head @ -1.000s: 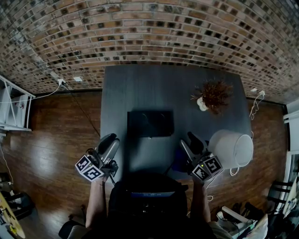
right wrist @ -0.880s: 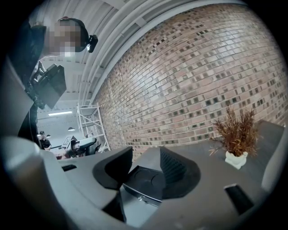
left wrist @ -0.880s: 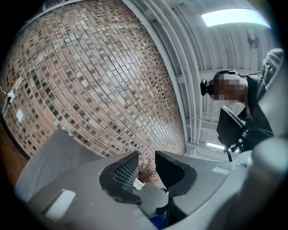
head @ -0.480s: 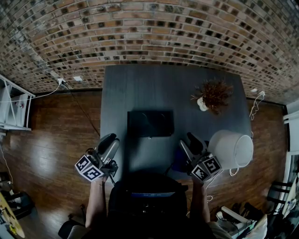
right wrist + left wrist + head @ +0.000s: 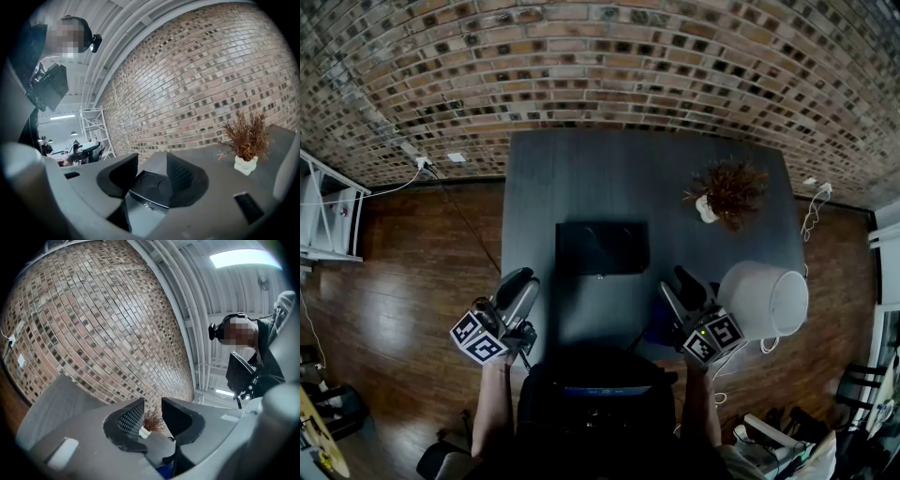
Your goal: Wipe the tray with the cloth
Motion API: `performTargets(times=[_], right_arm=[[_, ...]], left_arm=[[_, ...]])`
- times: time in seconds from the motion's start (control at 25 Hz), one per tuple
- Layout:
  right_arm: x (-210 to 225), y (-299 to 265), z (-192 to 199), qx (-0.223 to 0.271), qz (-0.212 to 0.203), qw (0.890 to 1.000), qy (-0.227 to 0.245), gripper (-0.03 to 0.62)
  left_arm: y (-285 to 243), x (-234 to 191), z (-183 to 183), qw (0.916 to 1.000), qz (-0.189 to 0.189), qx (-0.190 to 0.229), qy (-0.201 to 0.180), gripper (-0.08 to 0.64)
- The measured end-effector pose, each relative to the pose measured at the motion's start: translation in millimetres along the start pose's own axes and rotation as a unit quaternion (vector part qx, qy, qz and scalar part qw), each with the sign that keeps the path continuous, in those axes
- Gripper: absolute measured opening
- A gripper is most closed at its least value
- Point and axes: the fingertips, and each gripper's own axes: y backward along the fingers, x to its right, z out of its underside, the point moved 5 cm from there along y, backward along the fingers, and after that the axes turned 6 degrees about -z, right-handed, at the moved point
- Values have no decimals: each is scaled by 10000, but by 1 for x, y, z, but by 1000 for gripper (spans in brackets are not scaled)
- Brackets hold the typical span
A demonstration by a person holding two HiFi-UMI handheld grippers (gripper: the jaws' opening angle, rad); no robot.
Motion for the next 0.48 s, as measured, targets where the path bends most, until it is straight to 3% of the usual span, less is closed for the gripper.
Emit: performTargets(times=[0.48], right_arm=[[0,0,0,-45,39,10000,30,187]], left_arm=[[0,0,-2,10000,3,15,14,103]])
